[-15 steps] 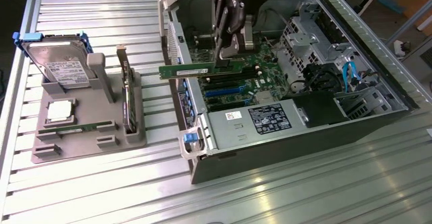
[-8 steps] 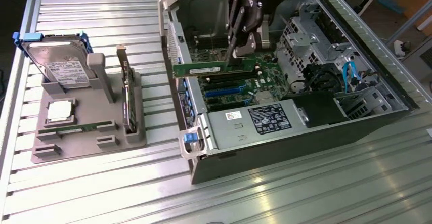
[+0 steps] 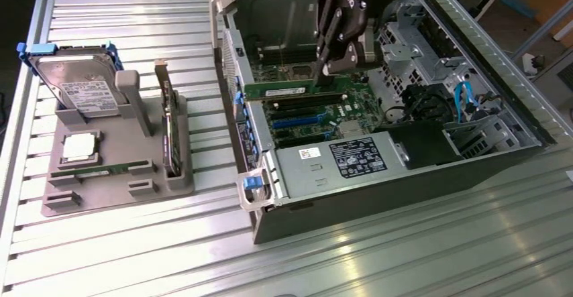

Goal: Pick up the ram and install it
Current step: 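Pick up the ram and move it above insertion slot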

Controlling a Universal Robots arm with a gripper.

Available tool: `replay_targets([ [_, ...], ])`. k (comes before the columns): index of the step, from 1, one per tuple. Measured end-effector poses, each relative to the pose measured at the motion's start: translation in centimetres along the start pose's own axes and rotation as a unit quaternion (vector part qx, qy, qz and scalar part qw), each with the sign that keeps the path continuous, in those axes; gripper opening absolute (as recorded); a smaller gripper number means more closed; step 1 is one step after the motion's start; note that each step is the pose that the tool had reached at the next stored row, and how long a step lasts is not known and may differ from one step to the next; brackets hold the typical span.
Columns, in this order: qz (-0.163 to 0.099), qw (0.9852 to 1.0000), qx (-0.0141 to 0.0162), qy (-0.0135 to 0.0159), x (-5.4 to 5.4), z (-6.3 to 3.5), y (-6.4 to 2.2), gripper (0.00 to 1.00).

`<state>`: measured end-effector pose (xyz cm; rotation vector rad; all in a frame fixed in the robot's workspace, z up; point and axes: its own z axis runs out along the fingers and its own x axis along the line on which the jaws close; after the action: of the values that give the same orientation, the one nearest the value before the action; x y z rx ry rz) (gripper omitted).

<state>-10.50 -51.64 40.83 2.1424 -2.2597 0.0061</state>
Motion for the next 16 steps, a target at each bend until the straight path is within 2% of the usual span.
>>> replay_targets([
  [16, 0.000, 1.0000, 0.0000, 0.0000, -0.2, -0.07, -3.73, 0.12],
])
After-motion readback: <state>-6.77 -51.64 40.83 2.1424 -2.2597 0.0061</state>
